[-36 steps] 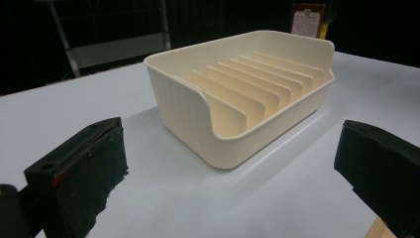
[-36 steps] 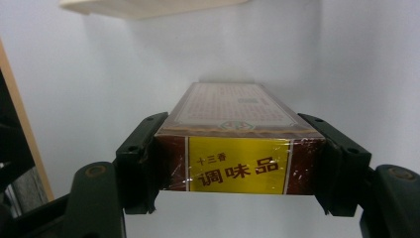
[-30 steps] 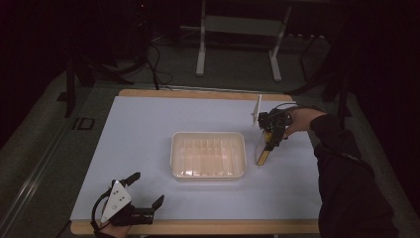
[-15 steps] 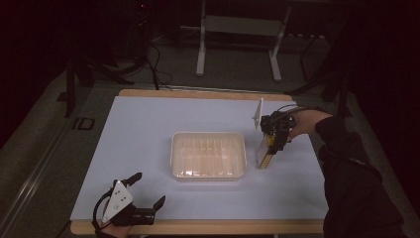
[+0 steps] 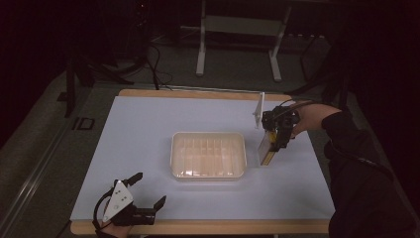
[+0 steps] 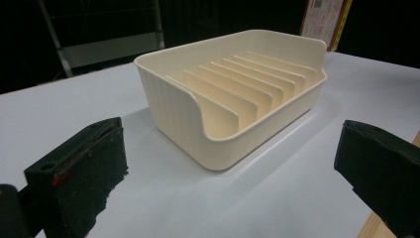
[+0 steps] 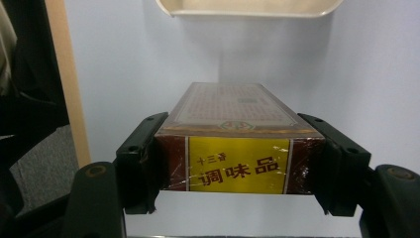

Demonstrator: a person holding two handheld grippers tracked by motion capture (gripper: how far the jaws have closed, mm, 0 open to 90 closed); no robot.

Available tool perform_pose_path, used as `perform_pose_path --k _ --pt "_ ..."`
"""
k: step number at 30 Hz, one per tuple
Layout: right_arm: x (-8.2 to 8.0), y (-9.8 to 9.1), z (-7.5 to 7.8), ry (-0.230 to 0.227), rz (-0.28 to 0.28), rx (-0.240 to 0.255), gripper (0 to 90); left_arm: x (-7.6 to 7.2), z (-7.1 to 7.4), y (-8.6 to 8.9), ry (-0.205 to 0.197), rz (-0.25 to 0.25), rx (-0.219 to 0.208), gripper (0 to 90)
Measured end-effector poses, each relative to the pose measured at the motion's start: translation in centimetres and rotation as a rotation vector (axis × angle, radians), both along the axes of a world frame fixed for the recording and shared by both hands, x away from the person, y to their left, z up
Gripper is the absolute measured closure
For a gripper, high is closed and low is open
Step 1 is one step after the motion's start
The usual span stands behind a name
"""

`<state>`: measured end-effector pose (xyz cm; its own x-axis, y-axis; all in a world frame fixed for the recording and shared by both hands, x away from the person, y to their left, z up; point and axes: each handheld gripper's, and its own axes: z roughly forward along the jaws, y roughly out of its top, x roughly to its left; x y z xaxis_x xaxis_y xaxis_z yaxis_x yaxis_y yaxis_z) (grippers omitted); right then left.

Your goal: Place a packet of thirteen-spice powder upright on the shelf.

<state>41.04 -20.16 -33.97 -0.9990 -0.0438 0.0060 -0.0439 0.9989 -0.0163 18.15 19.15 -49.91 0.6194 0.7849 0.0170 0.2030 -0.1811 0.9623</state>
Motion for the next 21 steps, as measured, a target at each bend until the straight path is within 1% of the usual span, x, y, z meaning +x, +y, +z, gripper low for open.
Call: perform_pose_path --k 5,6,9,11,13,16,21 --pt "-0.6 0.4 1.4 -0.014 0.003 0.005 31.7 0.0 0.0 0.0 -0.002 0.001 -0.004 0.0" --pt "-0.7 0.5 1.6 -0.013 0.004 0.008 31.7 0.0 0.0 0.0 -0.001 0.000 -0.001 0.0" --pt "-0.9 0.7 2.1 0.015 -0.012 0.005 31.7 0.0 0.0 0.0 -0.001 0.001 -0.003 0.0" --pt "-1.1 1.0 2.3 0.006 -0.011 0.003 31.7 0.0 0.0 0.0 -0.002 0.001 -0.002 0.0" --pt "-1.3 1.1 2.6 -0.003 0.004 0.017 31.7 0.0 0.1 0.0 -0.006 0.001 -0.004 0.0" --pt "-1.6 1.4 3.2 0.000 0.019 0.056 31.7 0.0 0.0 0.0 -0.003 0.000 -0.002 0.0" --pt "-1.9 1.9 3.8 0.010 -0.001 0.069 31.7 0.0 0.1 0.0 -0.006 -0.001 -0.003 0.0"
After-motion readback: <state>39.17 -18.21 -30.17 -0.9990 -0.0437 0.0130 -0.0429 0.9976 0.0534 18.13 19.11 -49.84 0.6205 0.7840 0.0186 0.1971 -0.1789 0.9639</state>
